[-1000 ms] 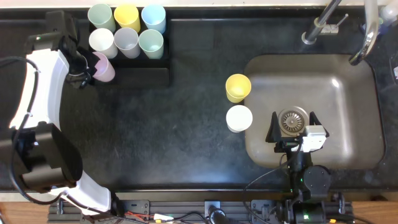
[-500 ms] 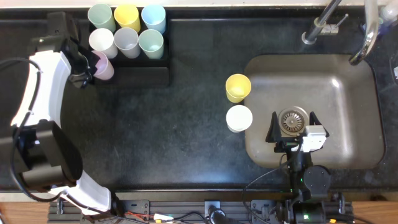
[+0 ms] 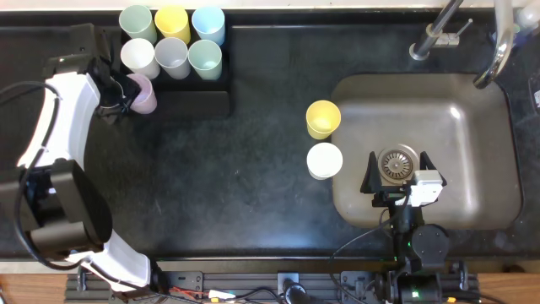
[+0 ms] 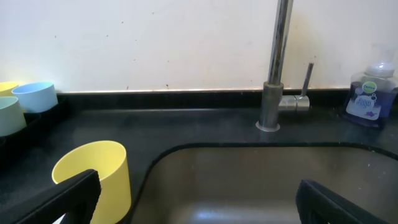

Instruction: Store Cups

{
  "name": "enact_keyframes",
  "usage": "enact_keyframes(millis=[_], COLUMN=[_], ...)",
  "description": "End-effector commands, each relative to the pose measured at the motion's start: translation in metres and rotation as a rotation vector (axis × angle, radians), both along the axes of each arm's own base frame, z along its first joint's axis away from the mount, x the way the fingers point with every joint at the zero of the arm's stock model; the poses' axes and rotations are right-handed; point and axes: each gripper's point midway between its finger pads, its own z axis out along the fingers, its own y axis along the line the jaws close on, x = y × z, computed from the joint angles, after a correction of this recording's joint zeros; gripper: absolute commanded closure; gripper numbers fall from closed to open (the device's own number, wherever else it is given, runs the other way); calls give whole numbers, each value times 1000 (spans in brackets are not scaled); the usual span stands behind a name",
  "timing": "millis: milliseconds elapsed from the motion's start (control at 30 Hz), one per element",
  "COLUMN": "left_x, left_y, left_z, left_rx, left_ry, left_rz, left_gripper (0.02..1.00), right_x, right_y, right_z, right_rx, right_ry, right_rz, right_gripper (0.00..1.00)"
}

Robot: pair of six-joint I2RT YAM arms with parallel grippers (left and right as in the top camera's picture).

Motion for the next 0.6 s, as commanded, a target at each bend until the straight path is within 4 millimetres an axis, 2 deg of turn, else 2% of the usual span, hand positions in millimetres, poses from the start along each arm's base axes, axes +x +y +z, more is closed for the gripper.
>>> enact_keyframes(millis=[33,100,200,300,433,467,533,600], left_x=[-5,-5,-6,-10,-9,-8,-1,-3], left_y=[2,1,1,-5,-40,-53,-138,-190], left_z=[-7,5,36,77,120,127,153,158], left_rx=[-8,-9,6,13,1,-2,-4,-2], left_ry=[19,-9,-84,-185,-300,-315,-366,-380], left_rz=[19,17,9,-10,-144,-187,-415,-540], left_gripper=[18,18,18,18,18,18,18,18], right_x=[0,0,0,0,0,0,0,0], right_y=[0,0,0,0,0,0,0,0], right_z=[1,1,1,1,1,1,1,1], right_rx=[4,4,4,4,4,4,5,4], right_ry=[-8,-8,-8,-8,-8,-8,-8,-8], right_rz=[0,0,0,0,0,0,0,0], right_gripper=[3,3,3,3,5,5,3,3])
